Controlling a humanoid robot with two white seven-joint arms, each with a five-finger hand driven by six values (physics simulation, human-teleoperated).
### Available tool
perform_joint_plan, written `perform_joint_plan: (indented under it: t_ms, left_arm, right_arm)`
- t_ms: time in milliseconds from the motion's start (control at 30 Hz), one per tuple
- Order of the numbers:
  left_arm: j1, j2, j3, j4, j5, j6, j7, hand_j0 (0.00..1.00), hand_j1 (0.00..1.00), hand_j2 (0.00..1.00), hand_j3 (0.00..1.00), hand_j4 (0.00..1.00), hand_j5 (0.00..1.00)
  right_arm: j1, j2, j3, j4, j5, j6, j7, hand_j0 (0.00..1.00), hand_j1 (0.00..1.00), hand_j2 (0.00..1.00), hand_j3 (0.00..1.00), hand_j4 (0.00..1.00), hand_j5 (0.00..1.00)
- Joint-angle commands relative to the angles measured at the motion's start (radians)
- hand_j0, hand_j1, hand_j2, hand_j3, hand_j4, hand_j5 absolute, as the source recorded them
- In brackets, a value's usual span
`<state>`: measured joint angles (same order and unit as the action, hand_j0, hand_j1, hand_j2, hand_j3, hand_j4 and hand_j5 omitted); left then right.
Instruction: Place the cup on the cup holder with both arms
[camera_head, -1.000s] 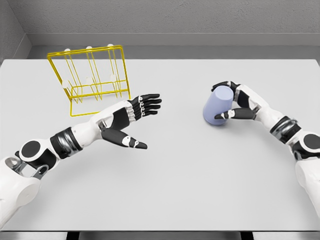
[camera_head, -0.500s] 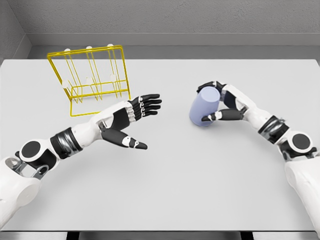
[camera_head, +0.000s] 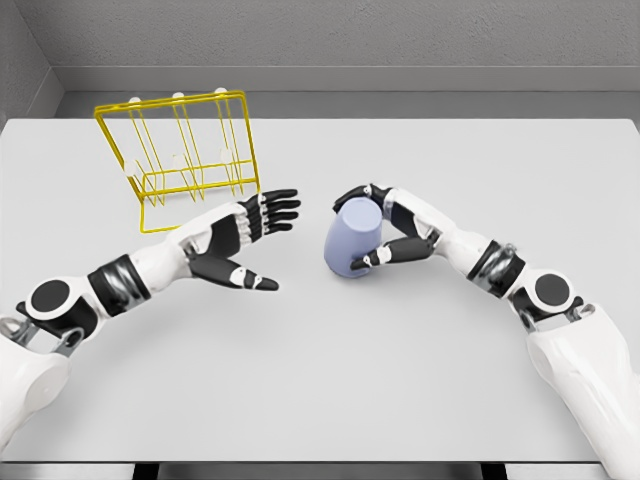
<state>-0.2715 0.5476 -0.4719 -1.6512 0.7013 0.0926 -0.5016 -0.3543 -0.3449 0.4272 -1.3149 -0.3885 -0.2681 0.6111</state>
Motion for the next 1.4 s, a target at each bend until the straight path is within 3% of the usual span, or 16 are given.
perform_joint_plan:
  t_ms: [0,167,300,400,600,633,700,733,1067,1167,1367]
  left_arm:
    - [0.0,0.002,0.01,-0.001,0.006,0.006,0.0,1.0,1.0,1.0,1.0,1.0,1.0]
    - [0.021,0.005,0.01,0.002,0.004,0.001,-0.002,1.0,1.0,1.0,1.0,1.0,1.0]
    - [0.092,0.028,0.154,0.001,0.006,-0.008,-0.005,1.0,1.0,1.0,1.0,1.0,1.0]
    - [0.121,0.038,0.214,0.004,0.006,-0.01,-0.005,1.0,1.0,1.0,1.0,1.0,1.0]
    - [0.155,0.032,0.199,-0.009,0.003,-0.051,-0.006,1.0,1.0,1.0,1.0,1.0,1.0]
    - [0.156,0.032,0.197,-0.009,0.003,-0.057,-0.003,1.0,1.0,1.0,1.0,1.0,1.0]
    - [0.155,0.029,0.162,-0.01,-0.023,-0.066,-0.002,1.0,1.0,1.0,1.0,1.0,1.0]
    - [0.155,0.022,0.151,-0.01,-0.065,-0.108,0.002,1.0,1.0,1.0,1.0,1.0,1.0]
    - [0.158,-0.001,0.133,-0.007,-0.118,-0.166,-0.021,1.0,1.0,1.0,1.0,1.0,1.0]
    - [0.149,-0.118,0.141,0.071,-0.201,-0.172,-0.02,1.0,1.0,1.0,1.0,1.0,1.0]
    - [0.106,-0.175,0.134,0.14,-0.217,-0.168,-0.023,1.0,1.0,1.0,1.0,1.0,1.0]
  right_arm:
    - [0.0,0.014,0.031,-0.004,-0.007,0.0,0.0,0.59,0.59,0.59,0.59,0.59,0.59]
    - [0.0,0.027,0.065,-0.003,-0.004,-0.002,0.0,0.59,0.59,0.59,0.59,0.59,0.59]
    - [0.002,0.044,0.068,0.005,-0.003,-0.002,0.0,0.59,0.59,0.59,0.59,0.59,0.59]
    - [0.002,0.047,0.067,0.005,-0.003,-0.002,0.0,0.59,0.59,0.59,0.59,0.59,0.59]
    - [0.005,0.037,0.067,0.006,-0.003,-0.002,0.0,0.66,0.66,0.66,0.66,0.66,0.66]
    - [0.003,0.035,0.065,0.006,-0.003,-0.002,0.0,0.72,0.72,0.72,0.72,0.72,0.72]
    - [0.003,0.035,0.065,0.006,-0.003,-0.003,0.0,0.97,0.97,0.97,0.97,0.97,0.97]
    - [0.003,0.035,0.065,0.006,-0.003,-0.003,0.0,1.0,1.0,1.0,1.0,1.0,1.0]
    - [-0.014,0.021,0.047,0.008,-0.003,-0.005,0.0,1.0,1.0,1.0,1.0,1.0,1.0]
    - [-0.035,-0.037,0.039,0.011,-0.004,-0.002,0.0,1.0,1.0,1.0,1.0,1.0,1.0]
    - [-0.058,-0.147,0.038,0.011,-0.004,-0.002,0.0,1.0,1.0,1.0,1.0,1.0,1.0]
